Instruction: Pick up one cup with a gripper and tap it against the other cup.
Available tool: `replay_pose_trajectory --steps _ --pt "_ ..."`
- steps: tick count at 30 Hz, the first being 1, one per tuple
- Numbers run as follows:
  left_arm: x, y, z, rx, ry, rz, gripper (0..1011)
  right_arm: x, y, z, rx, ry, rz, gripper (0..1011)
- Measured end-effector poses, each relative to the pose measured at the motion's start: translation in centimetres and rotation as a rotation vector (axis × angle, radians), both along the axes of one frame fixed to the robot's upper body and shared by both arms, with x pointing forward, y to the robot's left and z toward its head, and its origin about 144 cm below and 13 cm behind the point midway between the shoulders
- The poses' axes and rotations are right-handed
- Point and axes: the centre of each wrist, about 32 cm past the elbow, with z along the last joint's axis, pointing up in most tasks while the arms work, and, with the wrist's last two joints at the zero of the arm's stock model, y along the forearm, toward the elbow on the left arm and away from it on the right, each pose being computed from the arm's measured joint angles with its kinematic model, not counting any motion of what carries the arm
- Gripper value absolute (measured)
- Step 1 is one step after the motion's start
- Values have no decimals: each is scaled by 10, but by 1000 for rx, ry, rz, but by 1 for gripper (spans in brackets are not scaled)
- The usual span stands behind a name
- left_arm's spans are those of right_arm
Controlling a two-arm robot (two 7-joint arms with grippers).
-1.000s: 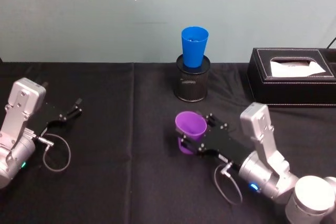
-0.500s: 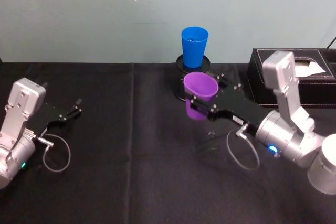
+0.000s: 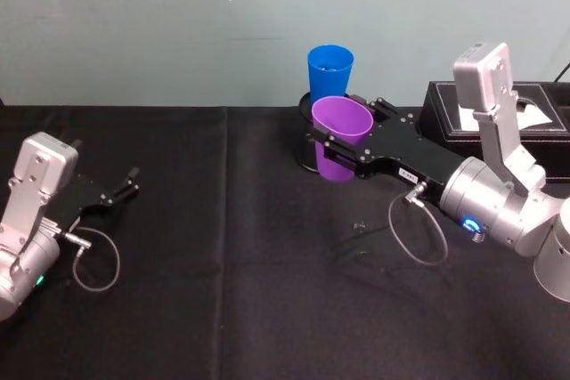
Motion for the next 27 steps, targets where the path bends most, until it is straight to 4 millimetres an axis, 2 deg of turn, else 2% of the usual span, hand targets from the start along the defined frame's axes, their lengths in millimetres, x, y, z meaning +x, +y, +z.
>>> replay_pose_trajectory --steps 27 --pt "0 0 0 0 0 0 1000 0 -1 -2 2 -2 -4 732"
